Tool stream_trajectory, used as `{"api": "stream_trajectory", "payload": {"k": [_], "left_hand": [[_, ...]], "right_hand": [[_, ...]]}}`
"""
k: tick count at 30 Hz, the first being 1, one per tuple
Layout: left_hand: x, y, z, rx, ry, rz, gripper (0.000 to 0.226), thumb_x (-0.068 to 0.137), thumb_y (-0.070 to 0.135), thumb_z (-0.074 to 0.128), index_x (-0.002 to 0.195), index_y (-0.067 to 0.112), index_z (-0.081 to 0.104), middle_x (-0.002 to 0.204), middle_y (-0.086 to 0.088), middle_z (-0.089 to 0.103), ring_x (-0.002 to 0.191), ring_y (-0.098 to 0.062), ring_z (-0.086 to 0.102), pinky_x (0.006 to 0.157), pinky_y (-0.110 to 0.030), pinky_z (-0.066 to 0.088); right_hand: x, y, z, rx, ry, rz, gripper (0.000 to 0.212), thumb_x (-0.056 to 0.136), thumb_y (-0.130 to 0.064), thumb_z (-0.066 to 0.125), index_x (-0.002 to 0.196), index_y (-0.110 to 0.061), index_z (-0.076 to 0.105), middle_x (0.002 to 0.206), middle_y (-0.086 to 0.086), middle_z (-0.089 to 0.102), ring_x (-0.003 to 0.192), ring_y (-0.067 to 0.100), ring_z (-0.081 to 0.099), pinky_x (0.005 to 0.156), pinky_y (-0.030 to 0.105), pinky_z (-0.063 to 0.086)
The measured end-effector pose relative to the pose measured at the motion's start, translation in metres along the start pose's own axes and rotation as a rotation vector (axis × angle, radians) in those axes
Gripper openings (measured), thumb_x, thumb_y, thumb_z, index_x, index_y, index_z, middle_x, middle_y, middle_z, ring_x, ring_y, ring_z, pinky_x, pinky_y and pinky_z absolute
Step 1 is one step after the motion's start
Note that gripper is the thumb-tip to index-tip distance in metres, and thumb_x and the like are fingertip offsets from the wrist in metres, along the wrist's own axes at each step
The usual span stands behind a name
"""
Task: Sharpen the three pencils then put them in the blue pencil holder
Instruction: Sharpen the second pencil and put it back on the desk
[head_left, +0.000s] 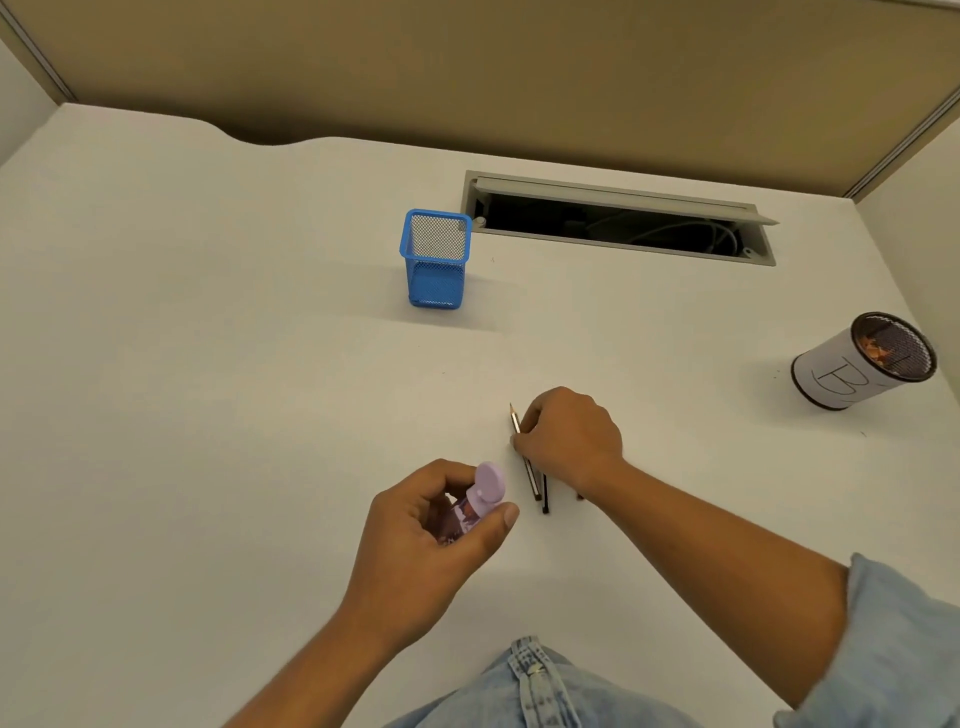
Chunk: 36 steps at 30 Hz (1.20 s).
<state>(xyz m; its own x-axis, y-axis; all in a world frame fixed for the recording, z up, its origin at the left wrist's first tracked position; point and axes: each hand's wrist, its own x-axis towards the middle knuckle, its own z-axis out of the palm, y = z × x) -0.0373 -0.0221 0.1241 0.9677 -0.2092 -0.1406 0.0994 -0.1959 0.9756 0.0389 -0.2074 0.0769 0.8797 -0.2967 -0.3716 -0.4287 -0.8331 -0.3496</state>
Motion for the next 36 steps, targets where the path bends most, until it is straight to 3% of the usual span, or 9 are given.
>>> {"api": "stream_trajectory", "payload": {"k": [7, 15, 22, 25, 29, 32, 36], "left_hand": [[0.004, -0.002, 0.001, -0.009, 0.009, -0.007, 0.026, 0.068, 0.049, 0.074, 0.085, 0.029, 0.071, 0.08, -0.006, 0.073, 0.087, -0.038, 0.066, 0.073, -0.055, 0.056], [0.006, 0.0, 0.002, 0.009, -0.002, -0.004, 0.027, 0.068, 0.051, 0.073, 0.087, 0.031, 0.071, 0.083, 0.0, 0.074, 0.085, -0.031, 0.068, 0.073, -0.049, 0.059], [0.001, 0.002, 0.001, 0.02, -0.006, -0.003, 0.03, 0.068, 0.055, 0.071, 0.087, 0.032, 0.071, 0.084, 0.003, 0.075, 0.083, -0.029, 0.069, 0.071, -0.048, 0.059], [-0.003, 0.002, 0.003, 0.05, 0.001, 0.015, 0.033, 0.069, 0.059, 0.069, 0.089, 0.033, 0.071, 0.088, 0.007, 0.074, 0.075, -0.028, 0.067, 0.061, -0.046, 0.059], [-0.009, 0.007, 0.005, 0.075, -0.029, 0.07, 0.029, 0.072, 0.056, 0.071, 0.086, 0.03, 0.071, 0.092, 0.007, 0.072, 0.081, -0.022, 0.067, 0.066, -0.039, 0.058], [-0.013, 0.009, 0.003, 0.101, -0.048, 0.055, 0.03, 0.068, 0.054, 0.076, 0.086, 0.031, 0.069, 0.093, 0.008, 0.072, 0.072, -0.019, 0.066, 0.063, -0.027, 0.058], [-0.019, 0.016, -0.001, 0.092, -0.074, 0.045, 0.027, 0.071, 0.047, 0.081, 0.09, 0.032, 0.069, 0.094, 0.009, 0.072, 0.07, -0.017, 0.067, 0.066, -0.033, 0.059]], "right_hand": [[0.009, -0.002, 0.006, -0.015, 0.014, 0.004, 0.025, 0.075, -0.033, 0.072, 0.095, -0.02, 0.065, 0.094, 0.0, 0.07, 0.086, 0.026, 0.065, 0.069, 0.03, 0.051], [0.011, 0.002, -0.002, 0.074, 0.048, 0.018, 0.03, 0.078, -0.051, 0.069, 0.084, -0.022, 0.065, 0.083, -0.003, 0.068, 0.078, 0.022, 0.064, 0.064, 0.028, 0.046], [0.002, 0.049, -0.029, 0.173, 0.113, 0.117, 0.011, 0.08, -0.035, 0.067, 0.079, -0.024, 0.063, 0.074, -0.012, 0.063, 0.071, 0.014, 0.061, 0.055, 0.024, 0.039], [-0.009, 0.064, -0.022, 0.177, 0.061, 0.156, 0.014, 0.078, -0.036, 0.07, 0.079, -0.024, 0.061, 0.075, -0.01, 0.064, 0.068, 0.011, 0.059, 0.053, 0.023, 0.038], [-0.02, 0.073, -0.006, 0.171, 0.017, 0.201, 0.024, 0.072, -0.04, 0.074, 0.083, -0.024, 0.06, 0.082, -0.008, 0.065, 0.077, 0.017, 0.063, 0.061, 0.028, 0.045], [-0.024, 0.076, 0.0, 0.158, 0.03, 0.202, 0.023, 0.07, -0.035, 0.073, 0.087, -0.025, 0.06, 0.084, -0.006, 0.067, 0.079, 0.019, 0.065, 0.069, 0.031, 0.053], [-0.03, 0.079, -0.007, 0.19, 0.061, 0.196, 0.017, 0.07, -0.031, 0.068, 0.085, -0.029, 0.06, 0.081, -0.005, 0.072, 0.077, 0.02, 0.068, 0.071, 0.033, 0.056]]}}
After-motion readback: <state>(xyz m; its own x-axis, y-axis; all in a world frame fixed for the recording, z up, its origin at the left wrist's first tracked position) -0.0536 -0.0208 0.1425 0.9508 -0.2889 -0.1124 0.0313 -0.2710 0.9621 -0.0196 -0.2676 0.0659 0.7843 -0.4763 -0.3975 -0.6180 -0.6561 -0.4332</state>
